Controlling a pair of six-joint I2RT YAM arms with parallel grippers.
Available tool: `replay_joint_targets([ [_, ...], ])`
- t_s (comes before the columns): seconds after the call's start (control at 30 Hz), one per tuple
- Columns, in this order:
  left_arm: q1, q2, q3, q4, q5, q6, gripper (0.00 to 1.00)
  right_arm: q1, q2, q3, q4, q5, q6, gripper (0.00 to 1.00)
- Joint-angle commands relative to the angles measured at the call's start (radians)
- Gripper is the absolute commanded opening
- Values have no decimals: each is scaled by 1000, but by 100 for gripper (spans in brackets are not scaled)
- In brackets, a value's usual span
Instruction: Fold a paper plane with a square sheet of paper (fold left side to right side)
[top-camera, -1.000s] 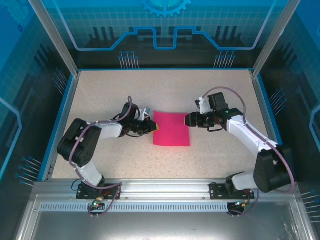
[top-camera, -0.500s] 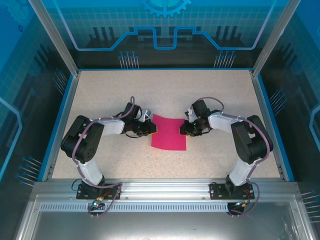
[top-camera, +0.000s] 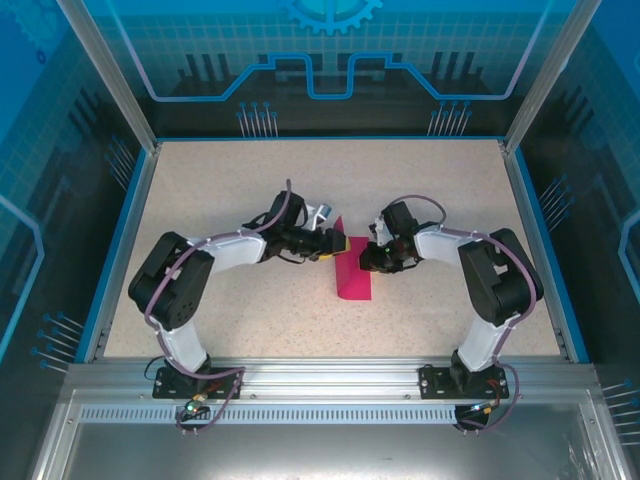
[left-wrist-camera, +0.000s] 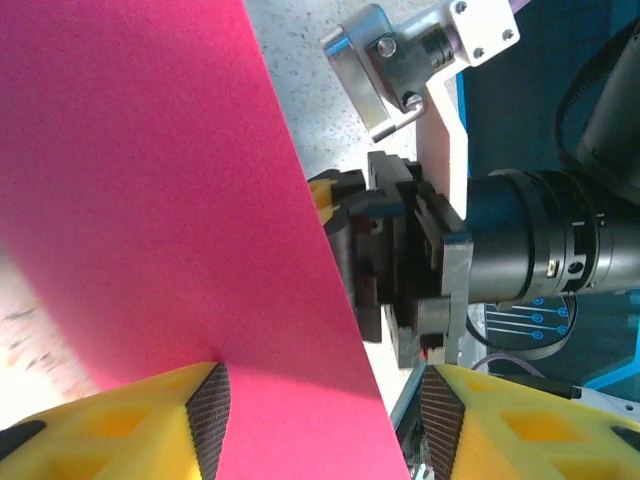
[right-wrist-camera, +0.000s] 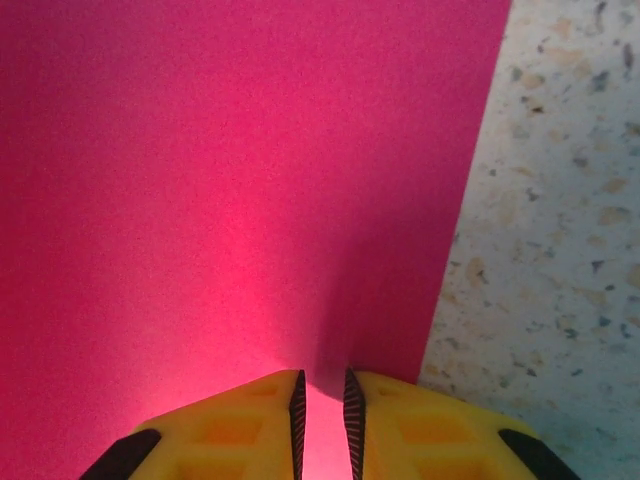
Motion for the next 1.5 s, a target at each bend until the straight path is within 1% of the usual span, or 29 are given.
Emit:
replay_joint_targets([
  [0.0, -17, 55, 24, 6, 20, -24, 57, -21, -59, -59, 56, -27, 17, 23],
  [0.07, -23, 69, 29, 7, 15, -24, 57, -47, -107, -72, 62, -42, 16, 25],
  [0.2, -31, 85, 38, 4, 11, -21, 52, -107, -198, -103, 82, -114, 26, 42],
  [0.33, -36, 88, 44, -17, -3, -8, 45, -136, -226, -143, 181, -232, 85, 52],
  [0.47, -37, 93, 44, -22, -12, -4, 40, -132, -176, -148, 295, -342, 167, 53],
  [0.57, -38, 94, 42, -24, -17, -4, 39, -121, -138, -135, 312, -353, 182, 52],
  [0.63, -38, 95, 43, -25, -20, -4, 39, -110, -118, -127, 326, -360, 190, 51],
  [0.8, -38, 93, 41, -25, -21, -4, 38, -92, -71, -109, 341, -377, 204, 37],
  [0.93, -39, 83, 40, -29, -27, -2, 38, -89, -57, -104, 328, -371, 199, 17],
  [1.0, -39, 71, 40, -47, -41, 7, 39, -89, -61, -90, 277, -334, 167, 7],
  [1.03, -38, 61, 39, -63, -51, 15, 40, -90, -63, -83, 244, -312, 151, 4],
  [1.1, -38, 33, 35, -113, -105, 41, 43, -89, -68, -61, 174, -258, 113, 1],
  [1.17, -38, 9, 34, -166, -169, 61, 47, -88, -62, -38, 114, -210, 79, 1],
  [1.23, -38, -3, 41, -219, -225, 75, 49, -88, -53, -35, 64, -172, 54, 2],
  [1.3, -38, 1, 45, -248, -252, 78, 50, -88, -43, -3, 44, -151, 46, 2],
  [1.47, -44, 56, 74, -269, -252, 70, 52, -85, -25, 1, 26, -117, 43, 3],
])
